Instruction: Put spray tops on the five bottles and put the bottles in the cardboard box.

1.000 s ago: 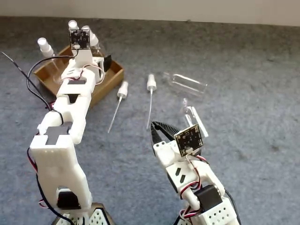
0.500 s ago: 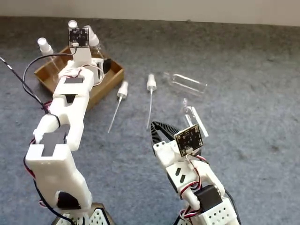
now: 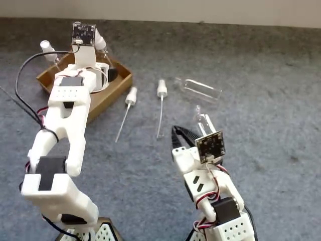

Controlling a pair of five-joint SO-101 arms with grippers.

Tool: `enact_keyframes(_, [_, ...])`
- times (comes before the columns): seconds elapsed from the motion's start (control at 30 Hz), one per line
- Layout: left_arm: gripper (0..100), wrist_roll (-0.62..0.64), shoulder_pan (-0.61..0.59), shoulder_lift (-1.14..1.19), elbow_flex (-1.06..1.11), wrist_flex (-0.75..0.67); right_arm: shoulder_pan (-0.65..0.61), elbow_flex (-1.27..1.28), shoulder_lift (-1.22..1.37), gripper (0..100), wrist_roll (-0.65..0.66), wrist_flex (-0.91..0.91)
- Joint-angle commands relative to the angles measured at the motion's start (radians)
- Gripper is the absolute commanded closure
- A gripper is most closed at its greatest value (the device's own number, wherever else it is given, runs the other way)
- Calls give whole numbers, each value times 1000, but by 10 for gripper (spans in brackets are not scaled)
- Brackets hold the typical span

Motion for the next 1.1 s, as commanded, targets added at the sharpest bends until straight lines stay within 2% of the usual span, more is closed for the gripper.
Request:
enact_keyframes(0.0, [729,-11,-5,-142,-8,118,93,157,-12,993,3,-54])
enact_keyframes(0.3, [729,-11,24,-317,-8,440,328,156,-13,993,3,-171])
enact_keyframes(0.43, [729,-8,108,-389,-10,578,426,157,-13,993,3,-272])
enact_keyframes(0.53, [729,-6,196,-427,-13,658,503,156,-10,993,8,-283])
enact_keyframes(0.63, [729,-2,278,-440,-15,700,625,154,-12,993,5,-246])
enact_keyframes(0.8, [729,84,406,-440,-18,733,817,154,-12,993,3,-199])
enact_keyframes(1.07, [729,160,598,-438,-56,746,1018,154,-12,993,3,-88])
